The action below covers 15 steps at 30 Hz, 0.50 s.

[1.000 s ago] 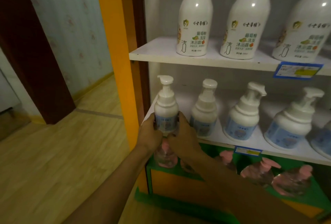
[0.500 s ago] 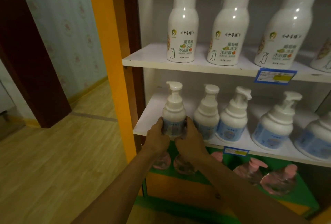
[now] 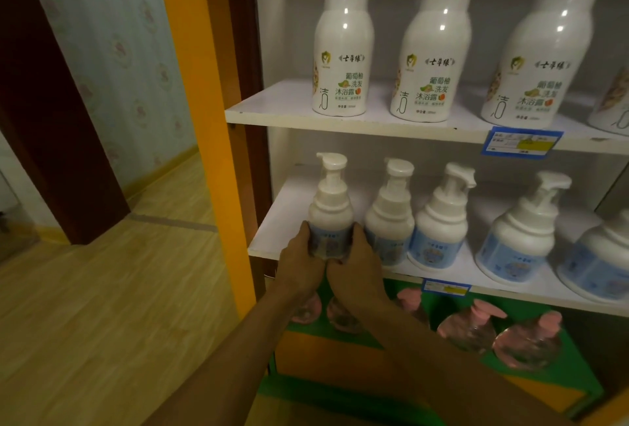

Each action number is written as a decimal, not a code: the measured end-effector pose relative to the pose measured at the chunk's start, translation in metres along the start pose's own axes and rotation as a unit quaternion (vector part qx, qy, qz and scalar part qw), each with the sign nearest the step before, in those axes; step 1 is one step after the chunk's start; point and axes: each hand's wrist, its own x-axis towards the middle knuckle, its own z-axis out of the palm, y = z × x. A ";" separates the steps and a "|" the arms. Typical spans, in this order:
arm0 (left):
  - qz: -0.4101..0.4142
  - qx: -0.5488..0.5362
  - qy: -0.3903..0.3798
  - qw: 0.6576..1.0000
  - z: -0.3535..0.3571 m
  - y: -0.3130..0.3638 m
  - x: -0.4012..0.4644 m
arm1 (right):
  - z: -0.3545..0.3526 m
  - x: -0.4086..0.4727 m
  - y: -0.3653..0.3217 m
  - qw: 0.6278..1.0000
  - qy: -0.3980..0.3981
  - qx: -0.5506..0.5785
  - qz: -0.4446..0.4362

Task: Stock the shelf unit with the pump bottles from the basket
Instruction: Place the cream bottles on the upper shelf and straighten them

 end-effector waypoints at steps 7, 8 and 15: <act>0.003 0.014 -0.005 1.000 0.001 0.000 0.000 | 0.002 0.000 0.000 1.000 0.000 -0.002 0.002; 0.005 0.015 -0.005 1.000 0.001 0.000 0.000 | 0.003 0.000 0.000 1.000 0.002 -0.002 0.004; 0.007 -0.011 0.073 0.997 0.004 0.017 -0.017 | 0.000 -0.011 -0.003 1.000 0.009 -0.004 -0.001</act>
